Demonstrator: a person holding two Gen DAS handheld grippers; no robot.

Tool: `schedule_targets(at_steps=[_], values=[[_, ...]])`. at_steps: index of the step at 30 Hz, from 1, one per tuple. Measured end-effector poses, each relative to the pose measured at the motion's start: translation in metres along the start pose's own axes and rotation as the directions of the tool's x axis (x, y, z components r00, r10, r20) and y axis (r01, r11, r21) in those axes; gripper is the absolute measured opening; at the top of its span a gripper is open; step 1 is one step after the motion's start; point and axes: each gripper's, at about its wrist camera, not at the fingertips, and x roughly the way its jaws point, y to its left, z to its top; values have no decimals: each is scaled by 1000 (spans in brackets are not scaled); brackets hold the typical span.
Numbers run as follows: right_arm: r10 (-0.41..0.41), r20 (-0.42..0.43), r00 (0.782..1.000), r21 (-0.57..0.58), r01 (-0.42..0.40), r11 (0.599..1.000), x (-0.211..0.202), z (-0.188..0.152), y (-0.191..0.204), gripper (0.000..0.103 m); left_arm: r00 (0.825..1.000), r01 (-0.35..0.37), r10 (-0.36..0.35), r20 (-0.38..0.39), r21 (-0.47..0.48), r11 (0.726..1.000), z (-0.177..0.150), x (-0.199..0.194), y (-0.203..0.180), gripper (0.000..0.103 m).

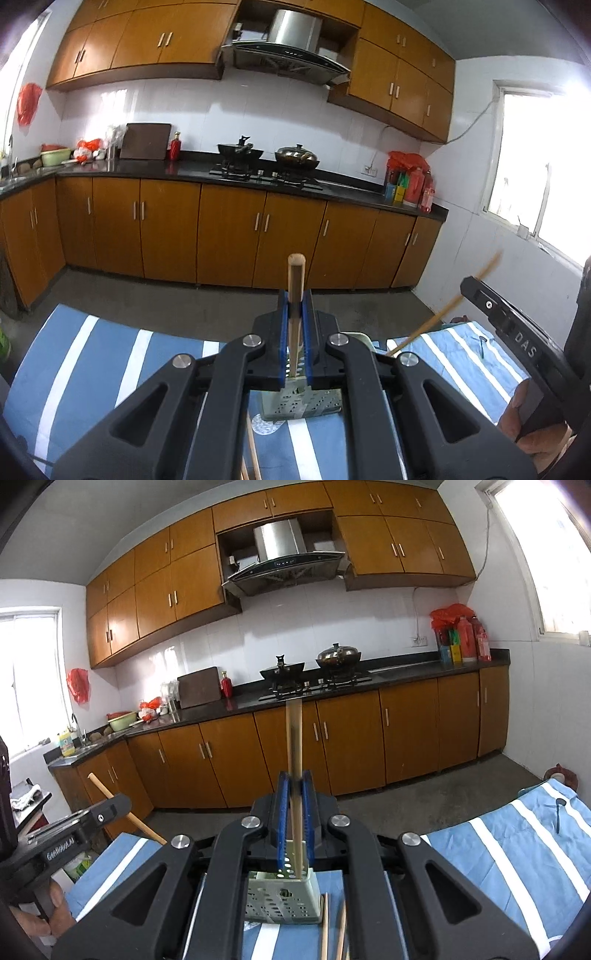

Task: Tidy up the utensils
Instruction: 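Lift both chopsticks upright over the green holder and open both tools to drop them, then move the left tool back to the chopsticks while the right tool does too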

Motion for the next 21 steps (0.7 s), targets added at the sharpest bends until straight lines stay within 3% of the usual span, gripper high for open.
schedule_targets(at_steps=[2, 9, 11, 13, 15, 17, 18, 21], values=[[-6, 9, 1000, -1, 6, 1000, -4, 1, -2, 35, 1000, -7, 7, 7, -5, 1000, 0, -5, 5, 13], [-43, 21, 999, 24, 43, 999, -31, -8, -18, 37, 997, -47, 48, 56, -24, 999, -8, -46, 27, 26], [-76, -20, 997, 26, 77, 997, -32, -22, -27, 37, 995, -80, 82, 50, -37, 996, -21, -57, 38, 30], [-107, -113, 988, 27, 111, 993, -25, -48, -38, 37, 992, -123, 124, 19, -39, 992, -38, -59, 50, 32], [-121, -224, 967, 25, 130, 991, -13, -77, -49, 37, 987, -160, 159, -34, -33, 987, -59, -56, 60, 33], [-121, -338, 933, 24, 138, 990, 1, -108, -55, 30, 977, -186, 182, -114, -29, 982, -87, -45, 72, 33], [-109, -411, 905, 30, 133, 991, 8, -129, -57, 26, 970, -196, 190, -153, -29, 980, -100, -40, 77, 33], [-80, -517, 852, 38, 116, 993, 19, -167, -56, 19, 944, -194, 172, -281, -51, 980, -144, -26, 92, 33]])
